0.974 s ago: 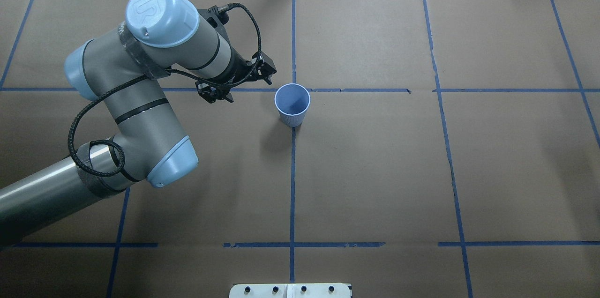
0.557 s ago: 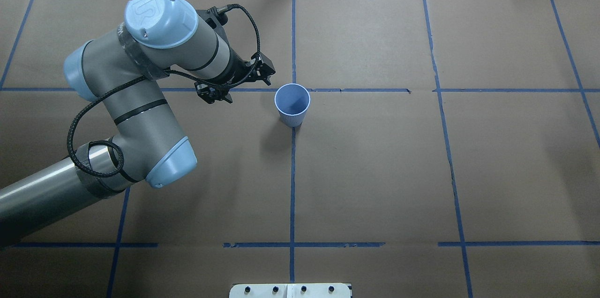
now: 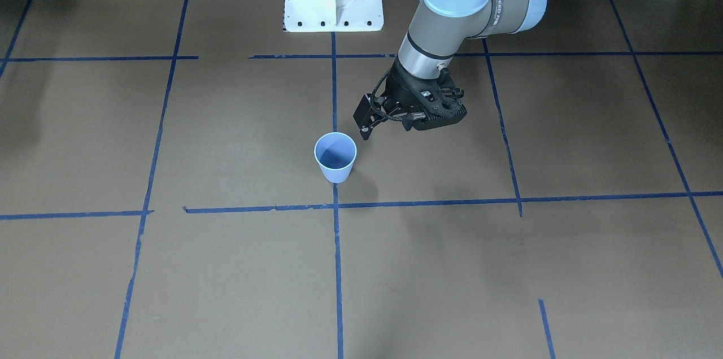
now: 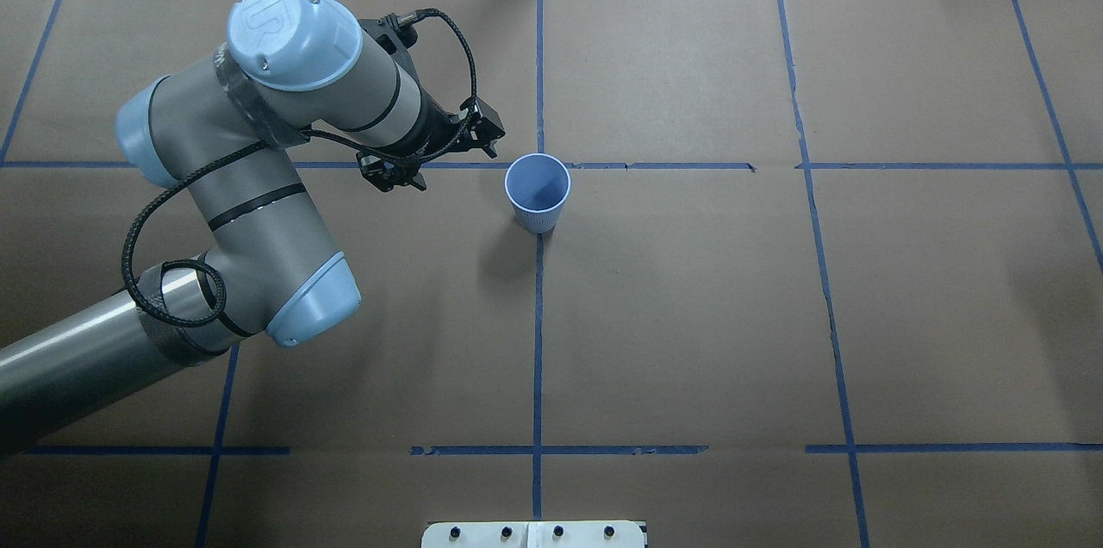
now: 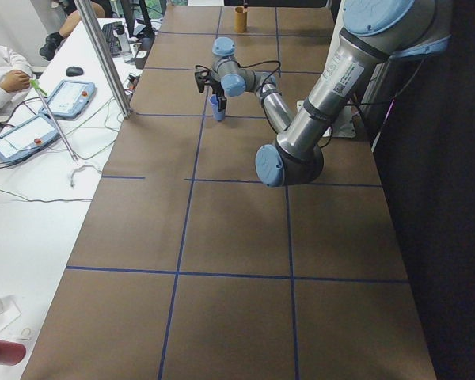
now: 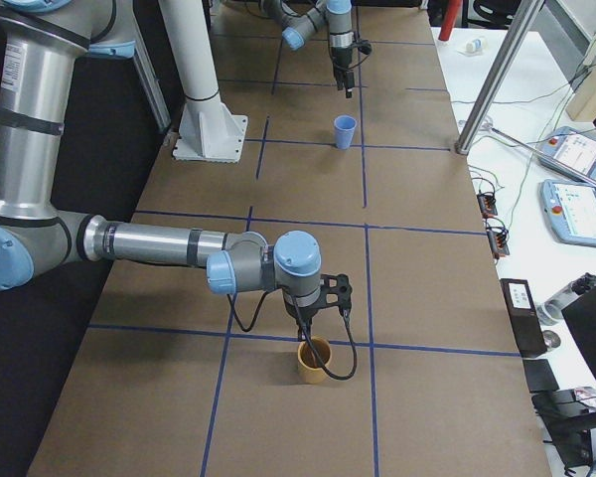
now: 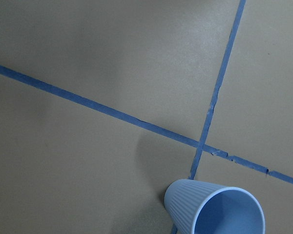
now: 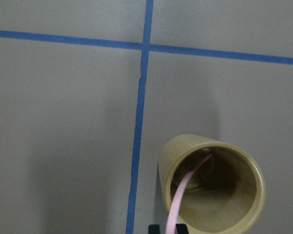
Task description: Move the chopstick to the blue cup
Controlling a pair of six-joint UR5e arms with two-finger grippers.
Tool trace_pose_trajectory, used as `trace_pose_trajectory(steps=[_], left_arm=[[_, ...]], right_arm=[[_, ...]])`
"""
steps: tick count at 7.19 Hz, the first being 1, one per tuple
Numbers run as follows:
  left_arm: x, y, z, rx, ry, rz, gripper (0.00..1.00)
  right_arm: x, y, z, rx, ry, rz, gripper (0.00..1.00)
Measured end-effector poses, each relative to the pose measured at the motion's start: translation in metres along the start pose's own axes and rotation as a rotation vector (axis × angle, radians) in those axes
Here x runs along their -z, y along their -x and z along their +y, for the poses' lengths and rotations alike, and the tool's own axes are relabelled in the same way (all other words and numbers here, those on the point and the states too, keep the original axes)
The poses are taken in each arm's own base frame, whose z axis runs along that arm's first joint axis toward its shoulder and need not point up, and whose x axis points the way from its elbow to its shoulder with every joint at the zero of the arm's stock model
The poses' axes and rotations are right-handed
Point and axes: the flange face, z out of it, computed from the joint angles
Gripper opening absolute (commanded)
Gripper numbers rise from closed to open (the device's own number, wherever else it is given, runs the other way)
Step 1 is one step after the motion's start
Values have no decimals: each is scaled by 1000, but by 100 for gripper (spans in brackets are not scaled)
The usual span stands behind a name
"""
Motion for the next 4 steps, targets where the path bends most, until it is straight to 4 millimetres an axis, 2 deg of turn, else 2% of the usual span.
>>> trace_pose_trajectory(steps=[3, 4], left_arm=[[-2, 2, 1, 0, 1, -3, 100], [-3, 4, 1, 1, 2, -5, 100]], right_arm=[[10, 4, -5, 9, -23, 1, 0], [21, 5, -6, 8, -48, 4, 0]])
